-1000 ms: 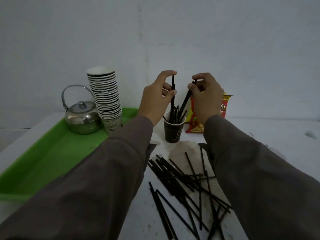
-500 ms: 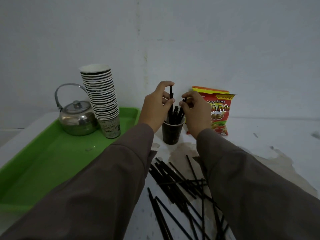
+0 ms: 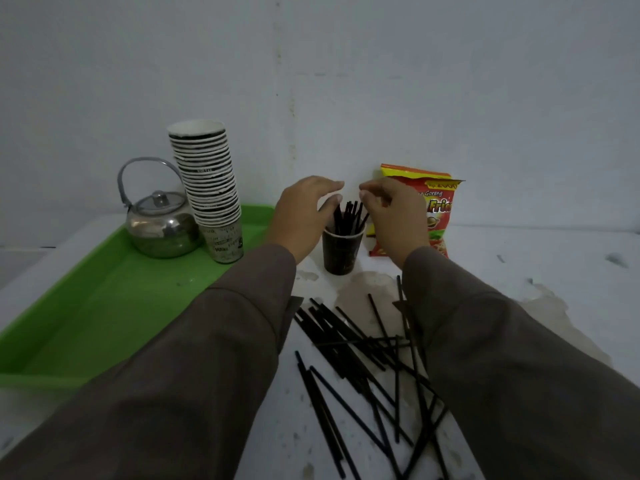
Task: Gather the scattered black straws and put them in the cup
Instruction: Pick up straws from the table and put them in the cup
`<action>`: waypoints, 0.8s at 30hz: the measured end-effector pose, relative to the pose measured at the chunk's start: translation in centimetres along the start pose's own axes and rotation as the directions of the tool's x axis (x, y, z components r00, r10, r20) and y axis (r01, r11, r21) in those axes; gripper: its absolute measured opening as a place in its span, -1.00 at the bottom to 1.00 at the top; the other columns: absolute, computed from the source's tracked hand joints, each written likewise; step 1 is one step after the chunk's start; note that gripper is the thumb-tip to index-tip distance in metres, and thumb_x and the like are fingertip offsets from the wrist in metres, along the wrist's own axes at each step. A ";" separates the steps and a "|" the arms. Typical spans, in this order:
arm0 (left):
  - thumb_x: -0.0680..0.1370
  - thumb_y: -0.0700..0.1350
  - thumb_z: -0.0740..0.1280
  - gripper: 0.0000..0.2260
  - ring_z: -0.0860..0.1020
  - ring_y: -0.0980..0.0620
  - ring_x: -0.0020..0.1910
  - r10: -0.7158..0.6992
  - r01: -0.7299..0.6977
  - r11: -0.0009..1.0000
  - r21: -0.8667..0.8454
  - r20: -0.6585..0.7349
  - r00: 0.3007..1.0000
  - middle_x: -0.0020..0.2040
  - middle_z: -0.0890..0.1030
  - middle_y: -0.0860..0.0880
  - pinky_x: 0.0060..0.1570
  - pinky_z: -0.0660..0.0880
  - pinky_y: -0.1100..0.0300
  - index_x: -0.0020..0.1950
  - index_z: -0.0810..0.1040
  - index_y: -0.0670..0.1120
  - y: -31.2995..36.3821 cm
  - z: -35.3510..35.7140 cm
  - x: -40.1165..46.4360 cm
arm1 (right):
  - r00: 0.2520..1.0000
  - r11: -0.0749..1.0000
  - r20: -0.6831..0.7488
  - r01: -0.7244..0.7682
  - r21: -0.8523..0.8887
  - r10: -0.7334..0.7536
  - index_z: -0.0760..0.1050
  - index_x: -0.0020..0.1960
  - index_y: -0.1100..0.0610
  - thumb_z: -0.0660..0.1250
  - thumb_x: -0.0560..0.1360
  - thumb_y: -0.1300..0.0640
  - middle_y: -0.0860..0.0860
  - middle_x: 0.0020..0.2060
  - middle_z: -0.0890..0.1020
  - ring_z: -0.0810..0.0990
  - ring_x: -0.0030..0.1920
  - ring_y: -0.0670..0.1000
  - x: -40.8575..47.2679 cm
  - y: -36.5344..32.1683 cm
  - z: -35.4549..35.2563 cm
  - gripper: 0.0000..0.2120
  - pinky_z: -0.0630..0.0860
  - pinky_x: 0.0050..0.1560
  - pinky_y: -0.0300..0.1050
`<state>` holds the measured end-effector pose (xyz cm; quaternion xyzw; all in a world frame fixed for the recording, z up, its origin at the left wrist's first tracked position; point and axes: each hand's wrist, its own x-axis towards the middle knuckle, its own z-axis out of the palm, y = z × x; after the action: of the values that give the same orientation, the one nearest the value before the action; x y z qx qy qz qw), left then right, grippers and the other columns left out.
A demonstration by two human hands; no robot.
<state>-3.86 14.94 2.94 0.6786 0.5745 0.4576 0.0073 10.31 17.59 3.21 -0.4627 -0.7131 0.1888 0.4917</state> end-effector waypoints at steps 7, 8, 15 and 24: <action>0.55 -0.23 0.22 -0.75 0.51 -0.04 0.17 0.042 -0.040 0.998 0.045 -0.038 0.998 0.17 0.59 -0.12 0.24 0.37 0.18 0.21 0.53 -0.14 2.8 -2.4 -4.8 | 0.999 0.996 -0.017 -0.025 0.091 0.027 0.60 -0.06 0.04 0.29 0.49 0.17 -0.12 -0.19 0.62 0.55 -0.16 -0.19 -6.4 -1.5 -4.6 -0.87 0.43 -0.17 -0.51; 0.55 -0.23 0.22 -0.75 0.51 -0.03 0.16 0.047 -0.046 0.998 0.034 -0.046 0.998 0.16 0.60 -0.11 0.22 0.37 0.20 0.20 0.53 -0.12 3.4 -2.6 -6.1 | 0.999 0.994 -0.006 -0.031 0.104 0.032 0.59 -0.09 0.02 0.30 0.48 0.18 -0.15 -0.22 0.61 0.56 -0.18 -0.20 -7.7 -1.4 -5.3 -0.88 0.42 -0.18 -0.54; 0.49 -0.23 0.33 -0.83 0.49 0.15 -0.09 0.065 -0.081 0.996 0.032 0.342 0.937 -0.06 0.64 0.00 -0.11 0.32 0.47 0.02 0.62 -0.04 5.5 -3.4 -16.2 | 0.939 0.998 0.340 -0.039 -0.045 0.052 0.59 -0.18 -0.07 0.38 0.42 0.18 -0.18 -0.24 0.64 0.57 -0.21 -0.17 -15.8 0.5 -8.2 -0.86 0.44 -0.18 -0.47; 0.46 -0.10 0.37 -0.91 0.45 0.27 -0.30 0.009 -0.057 0.997 0.054 0.645 0.764 -0.21 0.52 0.15 -0.24 0.32 0.54 -0.06 0.62 0.00 6.9 -3.2 -19.0 | 0.704 0.957 0.710 0.197 -0.213 0.013 0.59 -0.19 -0.13 0.44 0.37 0.13 -0.25 -0.29 0.54 0.49 -0.27 -0.20 -18.8 -0.1 -10.0 -0.85 0.38 -0.23 -0.45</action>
<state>0.92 -3.98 -3.13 0.8043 0.5407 0.1768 0.1718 20.66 -0.23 -2.20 -0.3819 -0.8877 0.2258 0.1227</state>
